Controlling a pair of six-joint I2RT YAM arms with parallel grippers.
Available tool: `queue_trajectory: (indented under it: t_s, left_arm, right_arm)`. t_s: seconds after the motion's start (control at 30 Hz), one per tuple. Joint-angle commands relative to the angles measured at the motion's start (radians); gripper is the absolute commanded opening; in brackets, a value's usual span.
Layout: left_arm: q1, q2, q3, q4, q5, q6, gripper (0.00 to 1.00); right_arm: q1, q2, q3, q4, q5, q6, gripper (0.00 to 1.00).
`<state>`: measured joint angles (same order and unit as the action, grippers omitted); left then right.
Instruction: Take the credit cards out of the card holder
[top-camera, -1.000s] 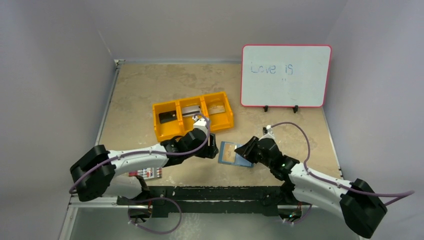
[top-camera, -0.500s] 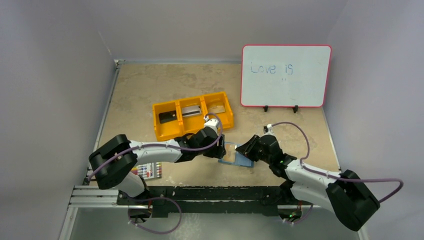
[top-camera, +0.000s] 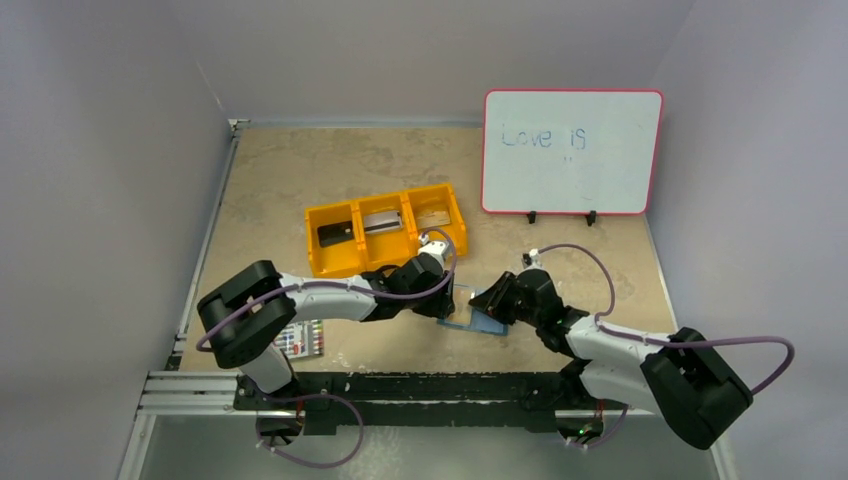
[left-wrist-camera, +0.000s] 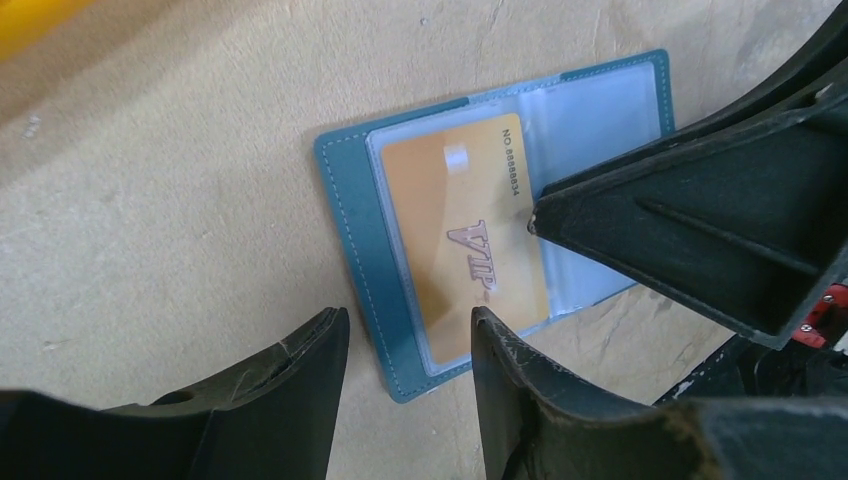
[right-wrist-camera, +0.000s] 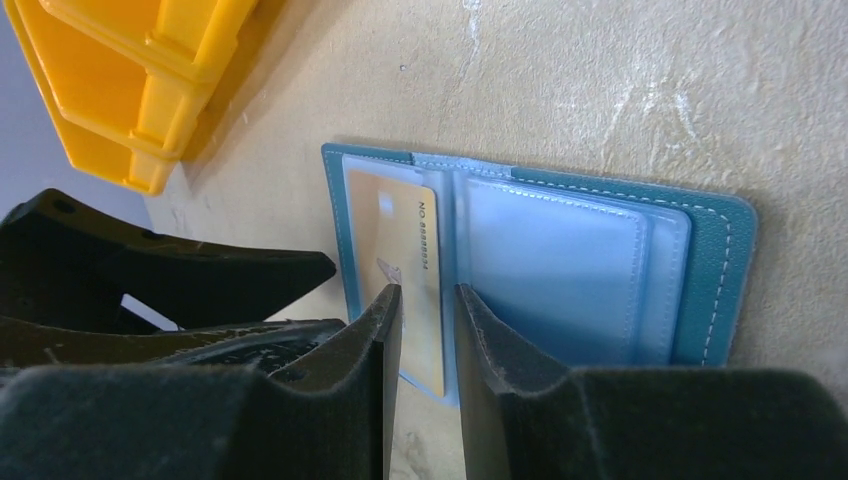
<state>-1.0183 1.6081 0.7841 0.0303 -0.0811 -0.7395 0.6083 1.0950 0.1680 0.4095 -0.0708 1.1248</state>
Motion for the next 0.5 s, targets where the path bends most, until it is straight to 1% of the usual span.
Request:
queue_trajectory:
  t_s: [0.0,0.07,0.13,0.23,0.37,0.47]
  left_arm:
    - [-0.014,0.039,0.049,0.049,0.049,0.019,0.47]
    - [-0.020,0.066,0.064,0.038,0.055,0.032,0.44]
    - [-0.027,0.103,0.094,-0.018,0.037,0.053,0.39]
    - [-0.036,0.135,0.102,-0.035,0.033,0.060,0.29]
    - [-0.047,0.146,0.089,-0.028,0.029,0.053,0.25]
    - [-0.059,0.160,0.089,-0.020,0.035,0.049,0.22]
  right_arm:
    - [-0.005,0.031,-0.010,0.040,-0.016,-0.020,0.28]
    - [-0.007,0.050,-0.019,0.064,-0.019,-0.007,0.27]
    - [-0.007,0.062,-0.031,0.100,-0.020,0.012,0.26]
    - [-0.007,0.070,-0.039,0.120,-0.017,0.021,0.24]
    - [-0.007,0.081,-0.038,0.131,-0.027,0.018,0.23]
    - [-0.007,0.073,-0.060,0.155,-0.022,0.042,0.18]
